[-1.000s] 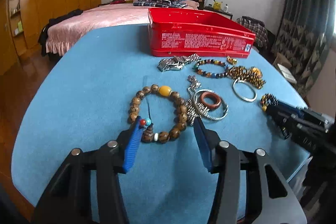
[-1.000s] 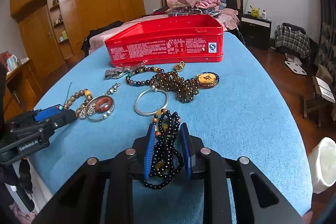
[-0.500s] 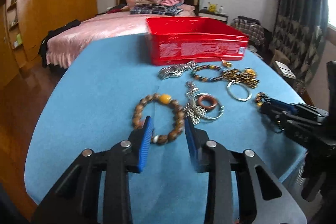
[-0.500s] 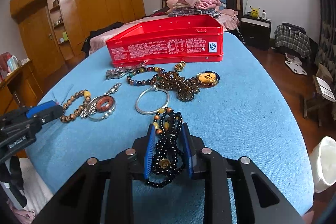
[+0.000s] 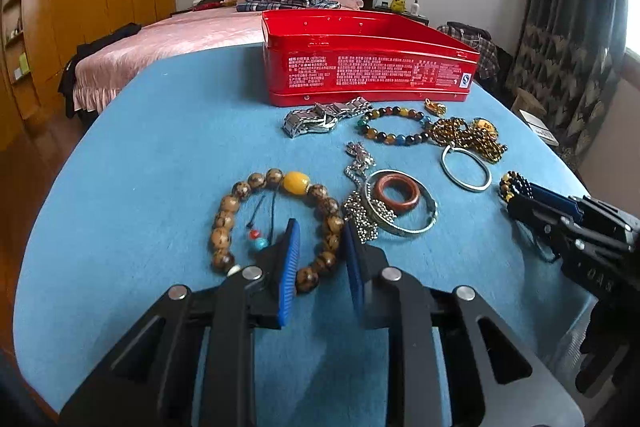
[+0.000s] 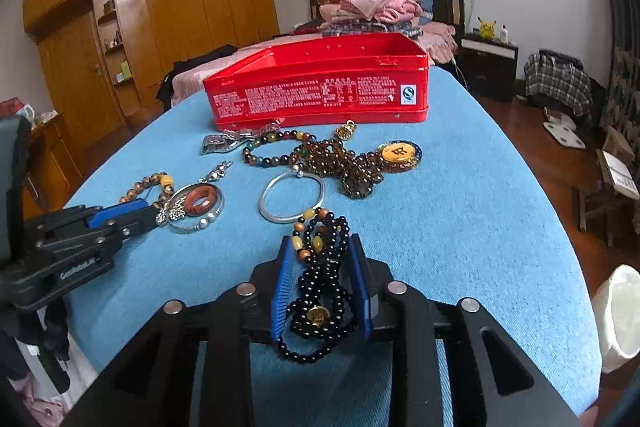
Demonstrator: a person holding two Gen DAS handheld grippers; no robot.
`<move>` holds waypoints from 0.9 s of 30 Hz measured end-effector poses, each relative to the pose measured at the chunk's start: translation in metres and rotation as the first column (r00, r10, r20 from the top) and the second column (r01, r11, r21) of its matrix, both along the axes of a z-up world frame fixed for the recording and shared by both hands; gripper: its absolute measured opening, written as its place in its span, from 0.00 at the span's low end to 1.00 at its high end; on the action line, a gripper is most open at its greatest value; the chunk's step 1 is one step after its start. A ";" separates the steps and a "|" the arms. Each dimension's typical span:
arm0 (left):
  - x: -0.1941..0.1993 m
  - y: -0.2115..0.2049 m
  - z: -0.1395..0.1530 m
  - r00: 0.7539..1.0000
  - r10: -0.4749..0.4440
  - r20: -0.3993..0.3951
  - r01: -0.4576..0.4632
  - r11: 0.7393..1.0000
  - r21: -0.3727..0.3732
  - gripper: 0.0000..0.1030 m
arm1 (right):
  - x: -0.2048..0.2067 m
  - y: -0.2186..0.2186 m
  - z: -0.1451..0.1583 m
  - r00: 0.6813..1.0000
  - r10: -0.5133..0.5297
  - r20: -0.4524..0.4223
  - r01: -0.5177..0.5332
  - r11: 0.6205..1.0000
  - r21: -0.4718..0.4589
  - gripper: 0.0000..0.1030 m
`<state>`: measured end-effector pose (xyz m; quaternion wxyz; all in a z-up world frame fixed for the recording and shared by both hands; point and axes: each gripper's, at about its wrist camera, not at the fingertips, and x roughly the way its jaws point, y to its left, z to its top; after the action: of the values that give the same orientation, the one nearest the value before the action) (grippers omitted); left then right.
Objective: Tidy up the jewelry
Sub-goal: 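Drop the black bead necklace into the red tin while the left gripper drops the wooden bracelet in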
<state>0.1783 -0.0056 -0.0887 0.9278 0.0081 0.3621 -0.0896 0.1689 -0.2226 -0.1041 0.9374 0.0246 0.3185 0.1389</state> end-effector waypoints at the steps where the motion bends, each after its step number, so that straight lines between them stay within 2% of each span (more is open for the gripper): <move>1: 0.000 0.000 -0.001 1.000 0.006 0.006 -0.006 1.000 -0.002 0.22 | -0.001 0.001 -0.001 1.000 0.005 0.017 -0.004 1.000 -0.011 0.30; 4: -0.003 -0.001 -0.001 1.000 0.022 0.014 -0.023 1.000 0.004 0.22 | -0.005 0.006 -0.004 0.999 0.018 0.043 -0.017 1.000 -0.022 0.40; 8: -0.007 -0.001 -0.001 0.999 0.033 0.032 -0.033 0.999 0.003 0.21 | -0.008 0.009 -0.005 0.997 0.023 0.072 -0.019 0.999 -0.047 0.40; 14: -0.021 -0.013 -0.004 0.989 0.095 0.114 -0.103 0.993 0.064 0.14 | -0.008 0.010 -0.003 0.997 0.019 0.079 -0.014 0.998 -0.063 0.21; 15: -0.023 -0.012 -0.003 0.988 0.097 0.119 -0.104 0.993 0.052 0.09 | -0.008 0.009 -0.002 0.997 0.023 0.075 -0.018 0.998 -0.064 0.19; 21: -0.035 0.015 0.013 0.983 0.128 0.129 -0.115 0.987 -0.110 0.09 | -0.009 0.004 0.014 0.997 0.033 0.073 -0.029 0.998 -0.050 0.19; 27: -0.031 0.027 0.051 0.970 0.150 0.194 -0.117 0.978 -0.170 0.09 | 0.002 -0.004 0.035 0.999 0.023 0.049 -0.024 1.000 0.007 0.19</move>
<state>0.1469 0.0211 -0.0381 0.9618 -0.0803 0.2559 -0.0538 0.1713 -0.2266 -0.0689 0.9431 0.0211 0.2952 0.1517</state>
